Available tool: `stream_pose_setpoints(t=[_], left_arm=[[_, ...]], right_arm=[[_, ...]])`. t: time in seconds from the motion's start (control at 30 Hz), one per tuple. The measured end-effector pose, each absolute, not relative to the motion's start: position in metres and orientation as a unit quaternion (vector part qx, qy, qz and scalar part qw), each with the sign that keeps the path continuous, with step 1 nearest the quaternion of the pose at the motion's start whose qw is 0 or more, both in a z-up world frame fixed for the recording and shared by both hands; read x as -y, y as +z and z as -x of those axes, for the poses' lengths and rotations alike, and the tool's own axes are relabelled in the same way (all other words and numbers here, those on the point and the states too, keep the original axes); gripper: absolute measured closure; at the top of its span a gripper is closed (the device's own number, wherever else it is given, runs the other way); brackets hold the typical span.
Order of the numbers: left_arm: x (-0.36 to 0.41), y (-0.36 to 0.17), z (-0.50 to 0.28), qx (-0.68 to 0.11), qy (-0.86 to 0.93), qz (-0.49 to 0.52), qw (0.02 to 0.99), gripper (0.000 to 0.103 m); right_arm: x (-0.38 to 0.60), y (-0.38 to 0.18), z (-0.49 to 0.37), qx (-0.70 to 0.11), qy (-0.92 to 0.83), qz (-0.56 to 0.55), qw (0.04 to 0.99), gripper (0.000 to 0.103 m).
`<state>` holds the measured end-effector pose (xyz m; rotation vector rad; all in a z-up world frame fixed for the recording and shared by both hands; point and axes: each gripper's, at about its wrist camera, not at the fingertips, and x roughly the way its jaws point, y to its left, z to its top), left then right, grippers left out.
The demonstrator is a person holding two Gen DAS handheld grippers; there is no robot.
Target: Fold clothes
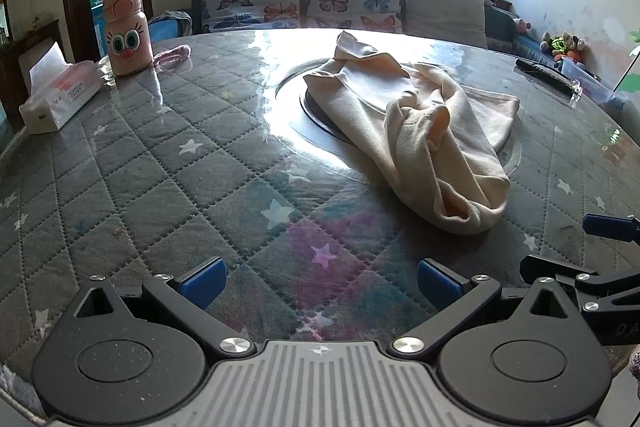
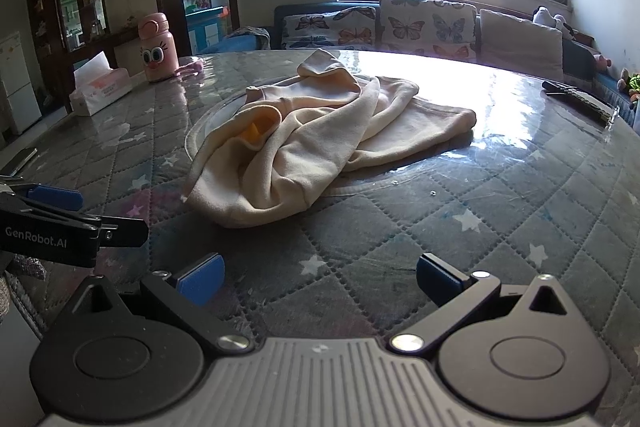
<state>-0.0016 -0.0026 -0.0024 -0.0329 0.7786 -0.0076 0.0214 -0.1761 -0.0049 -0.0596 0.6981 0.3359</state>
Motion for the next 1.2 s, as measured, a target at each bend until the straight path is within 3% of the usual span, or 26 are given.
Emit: stream_pose_setpoints(t=[1.2], left_arm=[[-0.003, 0.020, -0.039, -0.364, 0.000, 0.000, 0.931, 0.000]], right_arm=[[0.174, 0.001, -0.060, -0.353, 0.178, 0.019, 0.919, 0.000]])
